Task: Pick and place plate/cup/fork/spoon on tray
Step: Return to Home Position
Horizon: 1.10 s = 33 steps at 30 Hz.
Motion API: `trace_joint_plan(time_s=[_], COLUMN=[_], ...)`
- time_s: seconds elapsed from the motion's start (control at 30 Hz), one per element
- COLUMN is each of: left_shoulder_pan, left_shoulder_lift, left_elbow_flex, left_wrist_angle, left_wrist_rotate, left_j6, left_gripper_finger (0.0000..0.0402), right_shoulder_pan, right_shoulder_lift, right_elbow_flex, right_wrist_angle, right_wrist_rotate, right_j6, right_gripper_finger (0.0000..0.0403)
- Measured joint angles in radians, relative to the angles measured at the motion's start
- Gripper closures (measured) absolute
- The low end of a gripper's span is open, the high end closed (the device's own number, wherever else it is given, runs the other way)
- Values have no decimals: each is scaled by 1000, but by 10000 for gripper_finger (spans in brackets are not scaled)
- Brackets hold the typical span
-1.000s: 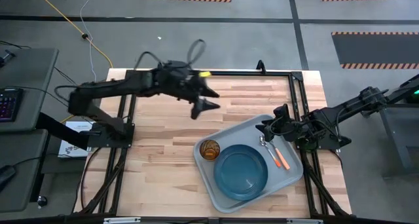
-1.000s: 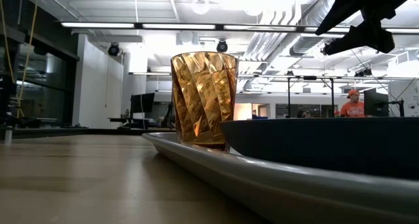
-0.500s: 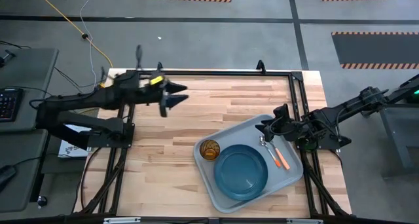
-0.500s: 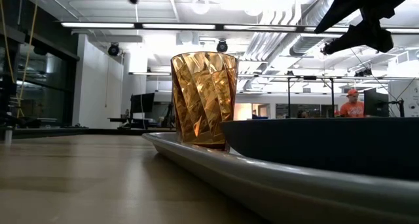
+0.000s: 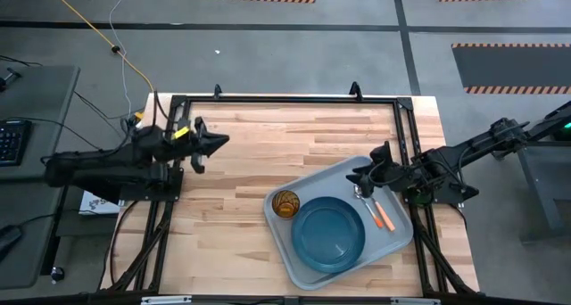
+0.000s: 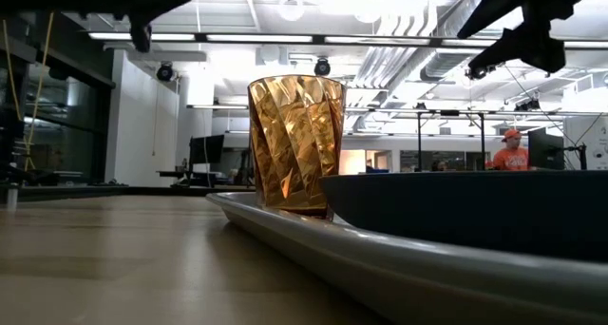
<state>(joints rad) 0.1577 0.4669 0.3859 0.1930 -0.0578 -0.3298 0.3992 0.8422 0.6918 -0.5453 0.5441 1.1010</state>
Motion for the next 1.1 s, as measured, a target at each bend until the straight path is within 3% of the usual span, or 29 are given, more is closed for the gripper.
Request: trace_joint_plan(time_s=[0.2, 0.4, 0.53, 0.67, 0.8, 0.9, 1.1], left_shoulder_pan=[0, 0, -1, -1, 0, 0, 0], left_shoulder_lift=[-123, -239, -335, -437, -462, -458, -461], left_elbow_flex=[-218, -370, -374, -374, -374, -372, -373], left_wrist_angle=[219, 281, 122, 87, 73, 97, 118], left_wrist_rotate=[33, 94, 122, 133, 148, 157, 172], left_j6=[-25, -91, -78, -21, 7, 2, -40], left_gripper_finger=[399, 401, 401, 401, 401, 401, 401], right_shoulder_pan=[0, 0, 0, 0, -47, -145, -384], right_shoulder_lift=[3, 3, 2, 1, -2, -15, -81], right_elbow_flex=[0, 0, 0, 0, 0, 0, 0], right_wrist_angle=[37, 103, 170, 282, 433, 564, 708], right_wrist_rotate=[-3, -2, 5, 9, 1, -113, -476], right_j6=[87, 69, 33, -22, -186, -376, -624], right_gripper_finger=[211, 224, 238, 260, 324, 389, 399])
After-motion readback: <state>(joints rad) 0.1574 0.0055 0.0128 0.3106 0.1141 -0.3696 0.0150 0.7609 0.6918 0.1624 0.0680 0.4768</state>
